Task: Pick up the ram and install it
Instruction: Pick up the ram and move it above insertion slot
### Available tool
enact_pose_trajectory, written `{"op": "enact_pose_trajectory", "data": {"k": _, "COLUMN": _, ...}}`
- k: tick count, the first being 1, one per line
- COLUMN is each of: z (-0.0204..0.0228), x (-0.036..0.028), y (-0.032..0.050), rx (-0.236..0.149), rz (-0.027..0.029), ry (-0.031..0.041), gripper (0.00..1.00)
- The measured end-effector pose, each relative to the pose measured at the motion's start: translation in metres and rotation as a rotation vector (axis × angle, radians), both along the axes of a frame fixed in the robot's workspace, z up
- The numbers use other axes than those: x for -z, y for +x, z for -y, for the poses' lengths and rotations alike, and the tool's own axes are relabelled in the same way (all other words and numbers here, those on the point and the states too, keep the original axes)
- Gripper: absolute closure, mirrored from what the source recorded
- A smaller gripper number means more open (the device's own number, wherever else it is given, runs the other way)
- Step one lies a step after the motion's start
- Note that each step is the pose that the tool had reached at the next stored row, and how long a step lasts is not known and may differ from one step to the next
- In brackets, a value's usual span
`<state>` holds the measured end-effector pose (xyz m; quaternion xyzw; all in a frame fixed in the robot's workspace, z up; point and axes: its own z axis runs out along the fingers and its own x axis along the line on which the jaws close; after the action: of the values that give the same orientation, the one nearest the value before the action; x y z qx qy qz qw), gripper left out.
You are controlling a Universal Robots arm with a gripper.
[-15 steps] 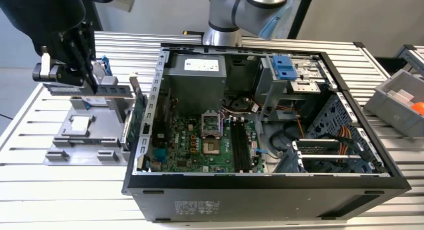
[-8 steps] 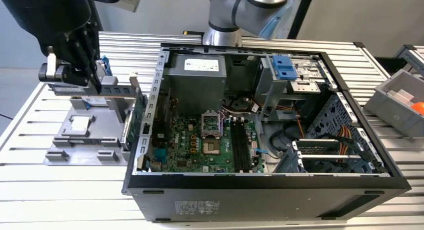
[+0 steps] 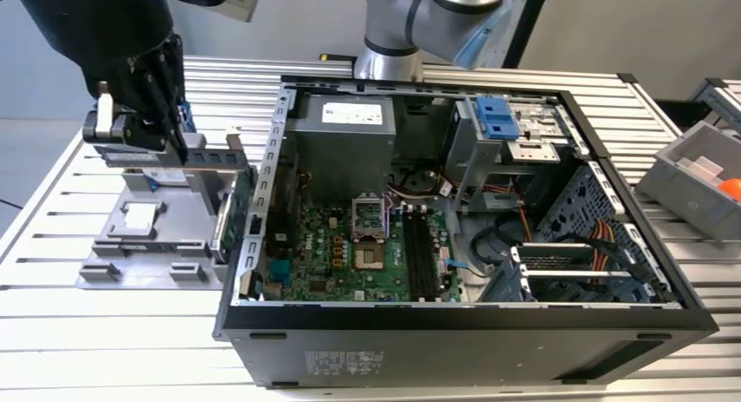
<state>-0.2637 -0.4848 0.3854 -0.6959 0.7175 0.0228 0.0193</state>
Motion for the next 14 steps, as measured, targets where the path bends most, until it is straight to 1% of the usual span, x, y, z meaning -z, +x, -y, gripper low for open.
{"op": "enact_pose_trajectory", "data": {"k": 8, "z": 0.0000, "x": -0.0001, "y": 0.0048, "rx": -0.009, "rz": -0.0001, "ry": -0.0001, "gripper": 1.00}}
{"op": "enact_pose_trajectory", "data": {"k": 14, "z": -0.0005, "x": 0.0000, "y": 0.0101, "rx": -0.010, "rz": 0.0000, "ry": -0.0001, "gripper": 1.00}}
